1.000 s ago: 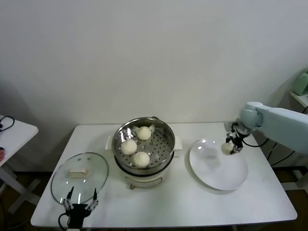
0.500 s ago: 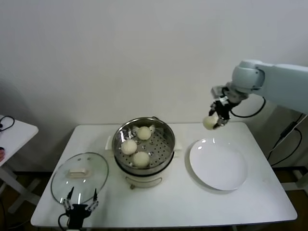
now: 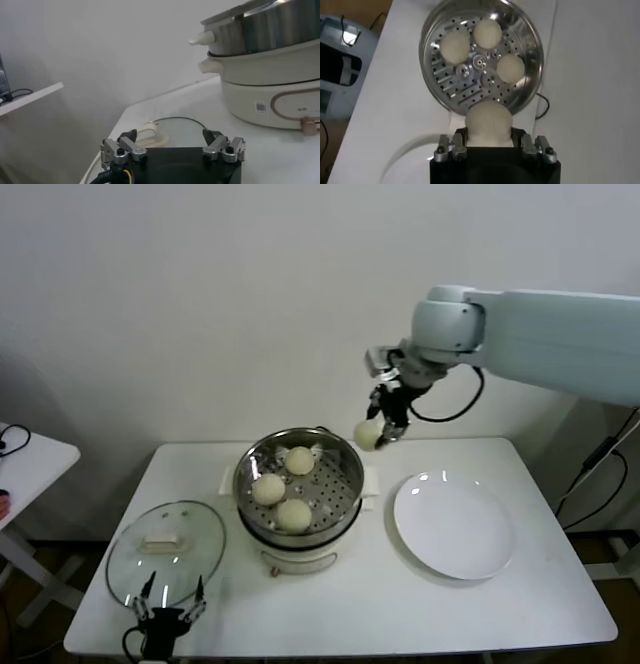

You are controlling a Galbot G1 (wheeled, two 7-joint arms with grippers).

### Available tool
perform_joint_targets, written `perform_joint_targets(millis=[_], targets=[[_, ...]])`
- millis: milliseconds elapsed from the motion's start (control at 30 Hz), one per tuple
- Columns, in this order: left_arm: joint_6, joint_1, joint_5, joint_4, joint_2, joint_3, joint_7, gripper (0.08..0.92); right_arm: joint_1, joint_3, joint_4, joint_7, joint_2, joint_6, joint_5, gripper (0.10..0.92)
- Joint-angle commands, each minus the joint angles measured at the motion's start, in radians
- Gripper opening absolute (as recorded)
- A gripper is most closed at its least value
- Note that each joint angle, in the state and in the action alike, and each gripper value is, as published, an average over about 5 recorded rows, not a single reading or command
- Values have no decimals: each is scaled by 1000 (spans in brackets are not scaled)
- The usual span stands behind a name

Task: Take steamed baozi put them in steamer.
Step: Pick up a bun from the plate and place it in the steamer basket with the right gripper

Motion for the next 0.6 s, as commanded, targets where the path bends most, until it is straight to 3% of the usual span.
perform_joint_targets(millis=[33, 600], targets=[[0, 0, -3, -1, 2, -3, 1, 823, -158, 69, -45, 57, 121, -66, 11, 587], [0, -10, -5, 15, 2, -7, 2, 823, -349, 96, -155, 85, 173, -57, -131, 594]])
